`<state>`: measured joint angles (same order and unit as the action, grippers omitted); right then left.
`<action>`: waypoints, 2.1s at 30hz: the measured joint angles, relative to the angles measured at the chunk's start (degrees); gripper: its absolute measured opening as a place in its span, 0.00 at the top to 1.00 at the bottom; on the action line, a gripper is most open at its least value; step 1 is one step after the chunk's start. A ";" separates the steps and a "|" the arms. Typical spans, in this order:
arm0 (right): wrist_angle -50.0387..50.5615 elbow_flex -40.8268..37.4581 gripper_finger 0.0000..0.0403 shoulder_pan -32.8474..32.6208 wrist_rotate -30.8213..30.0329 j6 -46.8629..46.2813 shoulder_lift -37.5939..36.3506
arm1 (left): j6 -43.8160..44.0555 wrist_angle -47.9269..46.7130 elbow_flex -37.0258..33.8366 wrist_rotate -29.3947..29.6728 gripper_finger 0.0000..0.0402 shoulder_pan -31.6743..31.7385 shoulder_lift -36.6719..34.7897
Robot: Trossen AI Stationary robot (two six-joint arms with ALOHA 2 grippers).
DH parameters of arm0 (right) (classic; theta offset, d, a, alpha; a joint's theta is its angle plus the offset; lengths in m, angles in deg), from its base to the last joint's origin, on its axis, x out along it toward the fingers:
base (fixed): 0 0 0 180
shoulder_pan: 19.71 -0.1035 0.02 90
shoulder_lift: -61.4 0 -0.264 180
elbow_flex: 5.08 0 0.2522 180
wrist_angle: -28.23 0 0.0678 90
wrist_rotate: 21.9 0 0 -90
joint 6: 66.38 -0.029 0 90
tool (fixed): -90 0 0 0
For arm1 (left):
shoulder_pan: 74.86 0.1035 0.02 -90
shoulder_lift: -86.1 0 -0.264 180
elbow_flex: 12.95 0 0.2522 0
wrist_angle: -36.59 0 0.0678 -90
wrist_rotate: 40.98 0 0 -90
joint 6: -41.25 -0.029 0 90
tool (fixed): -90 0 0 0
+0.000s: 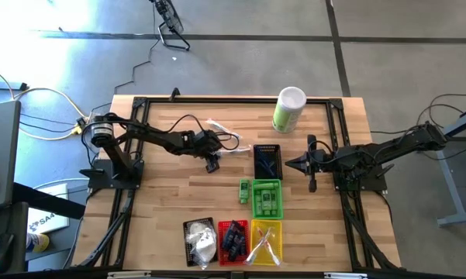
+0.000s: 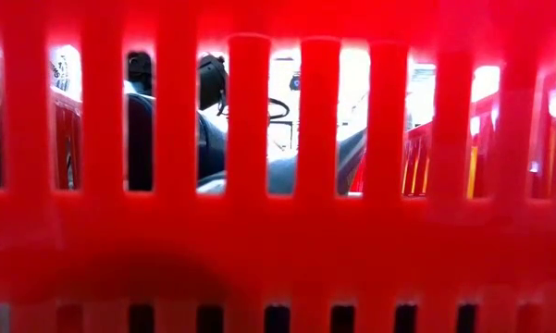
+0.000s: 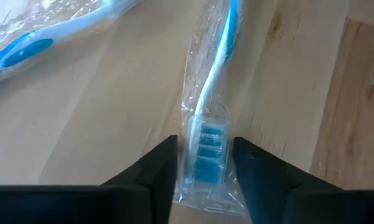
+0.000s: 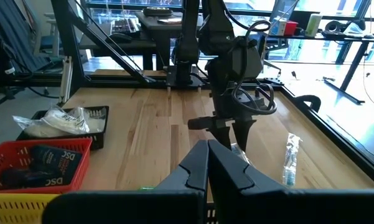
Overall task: Pick & Place Travel size toiletries
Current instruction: Put the blue toothbrush into the yellow bin
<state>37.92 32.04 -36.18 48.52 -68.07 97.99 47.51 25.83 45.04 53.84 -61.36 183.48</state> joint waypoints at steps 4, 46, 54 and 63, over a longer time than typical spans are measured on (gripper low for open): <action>0.02 0.00 0.99 -0.01 -0.01 0.00 0.00 | 0.00 0.25 -0.02 -0.12 0.71 0.00 0.03; 0.37 0.02 0.99 -0.02 0.27 -0.63 0.51 | 1.05 -11.37 -0.08 -10.10 0.79 -0.02 -31.82; -4.36 0.07 0.99 0.00 -0.03 -0.01 4.43 | 2.50 1.66 0.00 -10.73 0.79 -1.57 -29.27; -14.73 0.07 0.97 2.83 -9.59 -1.51 11.23 | -1.76 15.07 -0.09 -10.78 0.79 -8.22 -23.38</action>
<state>23.18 32.10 -33.35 38.93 -69.58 109.22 45.75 40.90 44.95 43.06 -69.59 160.09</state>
